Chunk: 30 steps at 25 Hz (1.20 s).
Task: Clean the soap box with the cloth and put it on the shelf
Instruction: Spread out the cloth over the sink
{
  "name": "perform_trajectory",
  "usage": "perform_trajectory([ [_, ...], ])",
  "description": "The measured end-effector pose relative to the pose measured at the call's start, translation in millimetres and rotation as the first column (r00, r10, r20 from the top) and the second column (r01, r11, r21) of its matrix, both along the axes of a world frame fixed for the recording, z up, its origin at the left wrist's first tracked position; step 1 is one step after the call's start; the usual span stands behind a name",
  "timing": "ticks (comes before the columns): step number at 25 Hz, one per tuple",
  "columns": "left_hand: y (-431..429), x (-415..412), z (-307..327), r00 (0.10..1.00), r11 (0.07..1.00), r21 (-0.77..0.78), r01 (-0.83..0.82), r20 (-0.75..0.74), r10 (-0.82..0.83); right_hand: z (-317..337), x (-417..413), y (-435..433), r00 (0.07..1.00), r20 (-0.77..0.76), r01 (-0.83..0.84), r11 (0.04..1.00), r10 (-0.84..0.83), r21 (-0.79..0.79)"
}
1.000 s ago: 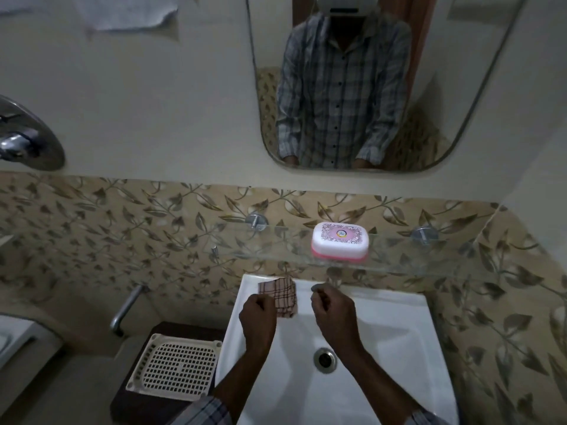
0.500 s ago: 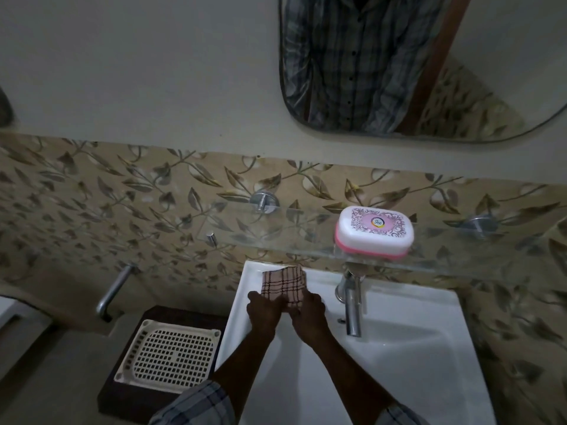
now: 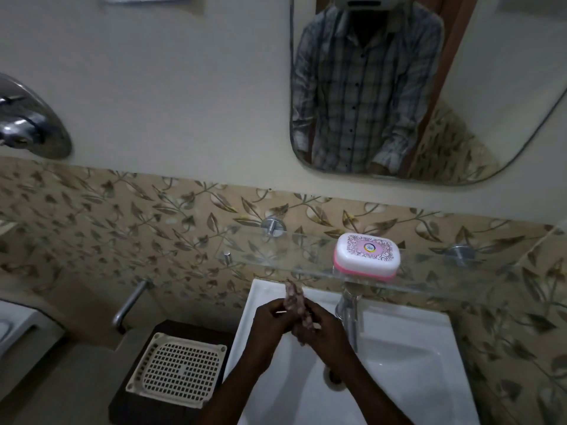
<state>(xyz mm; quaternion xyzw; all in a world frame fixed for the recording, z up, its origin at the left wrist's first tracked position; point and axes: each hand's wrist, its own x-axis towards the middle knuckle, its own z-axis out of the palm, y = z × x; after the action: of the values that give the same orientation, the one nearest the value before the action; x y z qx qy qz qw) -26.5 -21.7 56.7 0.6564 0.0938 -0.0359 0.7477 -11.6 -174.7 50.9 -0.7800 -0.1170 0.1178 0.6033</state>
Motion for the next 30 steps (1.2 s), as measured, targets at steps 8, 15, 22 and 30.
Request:
perform_trajectory([
  [8,-25,-47,49,0.998,0.995,0.076,-0.062,-0.013,0.063,40,-49,-26,0.996,-0.075,0.058,0.989,-0.048,0.137],
  [15,-34,-52,54,0.989,0.999,0.018,-0.042,-0.142,0.044,57,-57,-37,0.931,-0.236,0.326,0.925,-0.278,0.197],
  [22,-5,-58,27,0.948,0.981,-0.117,-0.154,-0.298,0.114,55,-46,-74,0.892,-0.331,0.357,0.929,-0.308,0.1],
  [30,5,-66,27,0.97,0.856,0.486,-0.178,-0.061,0.236,26,-48,-59,0.91,-0.239,0.345,0.938,-0.34,-0.02],
])
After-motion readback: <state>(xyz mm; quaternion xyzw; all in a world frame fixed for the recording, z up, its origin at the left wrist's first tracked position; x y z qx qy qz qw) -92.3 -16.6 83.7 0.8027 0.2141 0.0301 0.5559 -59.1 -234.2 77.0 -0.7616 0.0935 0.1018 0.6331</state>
